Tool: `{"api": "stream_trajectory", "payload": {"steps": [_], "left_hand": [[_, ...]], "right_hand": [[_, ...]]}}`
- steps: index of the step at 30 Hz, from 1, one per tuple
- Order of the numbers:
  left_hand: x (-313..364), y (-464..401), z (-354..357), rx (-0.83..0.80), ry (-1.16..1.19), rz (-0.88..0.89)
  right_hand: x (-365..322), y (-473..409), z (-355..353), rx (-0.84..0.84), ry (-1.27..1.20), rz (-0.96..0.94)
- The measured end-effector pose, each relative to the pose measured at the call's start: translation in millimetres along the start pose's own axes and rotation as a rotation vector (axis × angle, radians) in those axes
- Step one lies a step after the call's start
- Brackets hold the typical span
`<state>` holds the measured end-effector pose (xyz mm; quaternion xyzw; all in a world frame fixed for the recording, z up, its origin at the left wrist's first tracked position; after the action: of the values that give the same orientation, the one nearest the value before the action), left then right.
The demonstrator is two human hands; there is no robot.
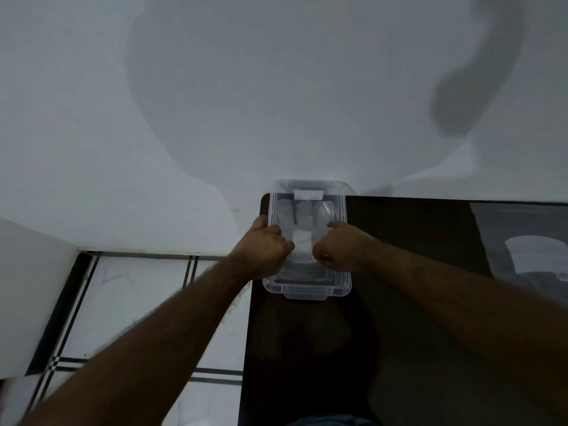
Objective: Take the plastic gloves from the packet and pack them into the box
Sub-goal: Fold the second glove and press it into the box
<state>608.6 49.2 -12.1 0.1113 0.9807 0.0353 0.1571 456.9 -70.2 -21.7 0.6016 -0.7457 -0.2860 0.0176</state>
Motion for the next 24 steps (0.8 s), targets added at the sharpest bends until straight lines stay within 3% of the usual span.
{"api": "stream_trajectory", "payload": {"steps": [5,11,16,20,24], "left_hand": [[3,-4,5,-0.204,-0.035,0.090],[0,-4,7,-0.169,-0.061,0.126],[5,-1,12,-0.269,-0.042,0.161],[-3,-7,8,-0.144,-0.033,0.039],[-18,-24,11,-0.190,-0.061,-0.080]], "right_hand": [[-4,-4,14,-0.175,0.053,0.018],[4,-22,-3,-0.078,-0.028,0.060],[10,-42,-2,-0.111,0.010,0.139],[7,-47,1,-0.100,0.107,0.131],[5,-43,2,-0.069,0.148,0.124]]}}
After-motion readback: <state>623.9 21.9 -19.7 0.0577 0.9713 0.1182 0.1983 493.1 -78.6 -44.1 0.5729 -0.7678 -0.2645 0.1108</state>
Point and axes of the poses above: each hand's wrist, its own y-axis away from the middle knuckle, its own z-axis out of the palm, x = y × z, the point moved 4 cm from there along -y, towards the middle knuckle, and after that the axes turned 14 degrees about -y, right-handed, at the moved point
